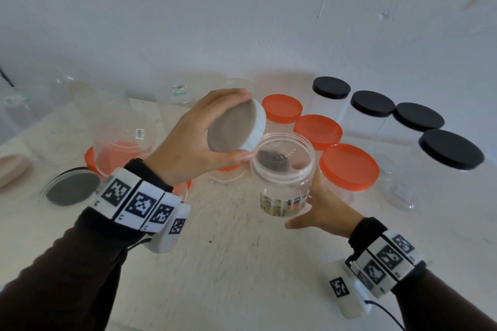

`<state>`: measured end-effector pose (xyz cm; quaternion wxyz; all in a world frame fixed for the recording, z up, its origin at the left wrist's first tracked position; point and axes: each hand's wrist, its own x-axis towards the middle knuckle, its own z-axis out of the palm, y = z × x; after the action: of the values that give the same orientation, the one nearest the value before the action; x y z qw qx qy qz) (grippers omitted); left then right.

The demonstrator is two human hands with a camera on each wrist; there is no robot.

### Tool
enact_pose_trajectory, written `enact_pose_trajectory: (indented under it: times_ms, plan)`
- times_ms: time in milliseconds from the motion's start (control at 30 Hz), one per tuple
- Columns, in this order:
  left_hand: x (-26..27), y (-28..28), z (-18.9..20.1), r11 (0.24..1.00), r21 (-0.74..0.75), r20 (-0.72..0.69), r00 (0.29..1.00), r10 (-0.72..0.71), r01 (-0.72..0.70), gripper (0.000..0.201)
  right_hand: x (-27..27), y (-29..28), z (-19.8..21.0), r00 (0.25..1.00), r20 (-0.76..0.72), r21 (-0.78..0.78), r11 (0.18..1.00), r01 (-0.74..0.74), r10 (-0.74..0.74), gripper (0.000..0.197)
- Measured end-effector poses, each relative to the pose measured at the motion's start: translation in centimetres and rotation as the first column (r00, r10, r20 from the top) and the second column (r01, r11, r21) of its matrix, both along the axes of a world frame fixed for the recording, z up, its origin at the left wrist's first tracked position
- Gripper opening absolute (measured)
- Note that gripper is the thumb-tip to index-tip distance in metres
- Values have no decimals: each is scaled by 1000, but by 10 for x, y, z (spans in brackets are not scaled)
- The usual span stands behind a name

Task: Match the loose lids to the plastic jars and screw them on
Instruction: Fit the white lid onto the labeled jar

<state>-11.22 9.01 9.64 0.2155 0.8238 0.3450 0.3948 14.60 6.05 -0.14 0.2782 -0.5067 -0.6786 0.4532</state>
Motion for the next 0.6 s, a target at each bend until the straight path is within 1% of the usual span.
enact_pose_trajectory:
  times_ms: [133, 233, 300, 367, 500, 600]
  plan:
    - [16, 0, -7, 996, -38, -30, 996, -84, 83, 74, 4, -3, 1, 1000, -21, -18, 1000, -3, 3, 110]
    - [31, -1, -12, 988, -57, -57, 987, -148, 145, 70, 6, -6, 5, 995, -42, 1, 996, 88, -88, 97]
    - [41, -1, -14, 983, -45, -87, 980, -179, 176, 63, 5, -9, 6, 991, -43, 25, 991, 129, -128, 91]
    - [50, 0, -14, 982, -17, -134, 973, -190, 189, 58, 3, -11, 7, 990, -47, 49, 990, 132, -130, 91]
    - [63, 4, -13, 979, 19, -235, 953, -191, 201, 64, 1, -13, 7, 989, -57, 69, 988, 141, -137, 88]
    - [67, 6, -16, 977, 37, -278, 942, -190, 208, 65, 0, -14, 6, 989, -42, 83, 985, 148, -145, 88]
